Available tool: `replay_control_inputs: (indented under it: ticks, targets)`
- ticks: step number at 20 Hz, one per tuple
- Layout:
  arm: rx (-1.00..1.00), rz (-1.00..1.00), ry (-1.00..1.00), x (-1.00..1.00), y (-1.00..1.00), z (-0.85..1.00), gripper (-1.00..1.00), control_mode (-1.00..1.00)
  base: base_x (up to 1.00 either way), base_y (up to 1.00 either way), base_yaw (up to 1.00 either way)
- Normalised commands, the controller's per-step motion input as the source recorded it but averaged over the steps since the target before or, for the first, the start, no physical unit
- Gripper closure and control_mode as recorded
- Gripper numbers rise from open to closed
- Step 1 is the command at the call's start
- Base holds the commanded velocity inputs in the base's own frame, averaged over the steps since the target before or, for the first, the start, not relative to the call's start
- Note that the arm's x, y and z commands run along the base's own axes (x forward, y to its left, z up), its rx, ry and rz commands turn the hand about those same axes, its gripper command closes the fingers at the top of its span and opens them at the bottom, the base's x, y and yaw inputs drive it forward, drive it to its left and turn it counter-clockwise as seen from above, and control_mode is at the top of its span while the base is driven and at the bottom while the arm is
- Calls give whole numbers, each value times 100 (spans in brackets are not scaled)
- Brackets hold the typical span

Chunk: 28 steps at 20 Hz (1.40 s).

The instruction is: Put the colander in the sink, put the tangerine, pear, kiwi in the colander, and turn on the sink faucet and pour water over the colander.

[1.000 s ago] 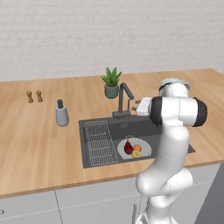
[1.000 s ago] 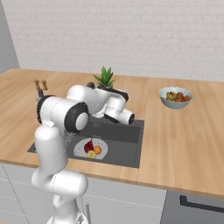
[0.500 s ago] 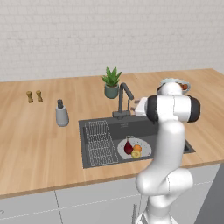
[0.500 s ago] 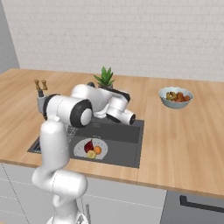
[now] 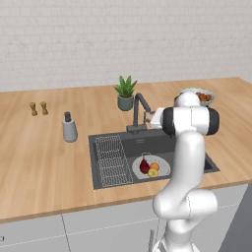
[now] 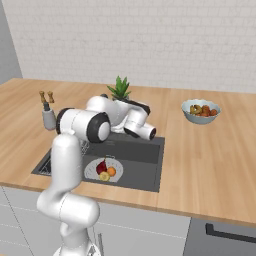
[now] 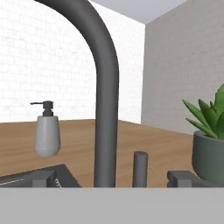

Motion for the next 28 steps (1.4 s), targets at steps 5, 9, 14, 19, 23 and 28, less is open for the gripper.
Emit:
replay_control_inputs:
  ticks: [5, 9, 14, 19, 23, 28]
  targets:
    - [-2, -2, 0, 31, 3, -14, -100, -100, 0, 0, 0]
    - [-5, -4, 0, 19, 18, -12, -100, -100, 0, 0, 0]
    - [-6, -8, 0, 28, 11, -9, -100, -100, 0, 0, 0]
    - [-4, -10, 0, 25, 0, -5, -100, -100, 0, 0, 0]
    - [-1, -13, -1, 8, 0, 0, -100, -100, 0, 0, 0]
    - [0, -14, -1, 3, 0, -2, -100, -100, 0, 0, 0]
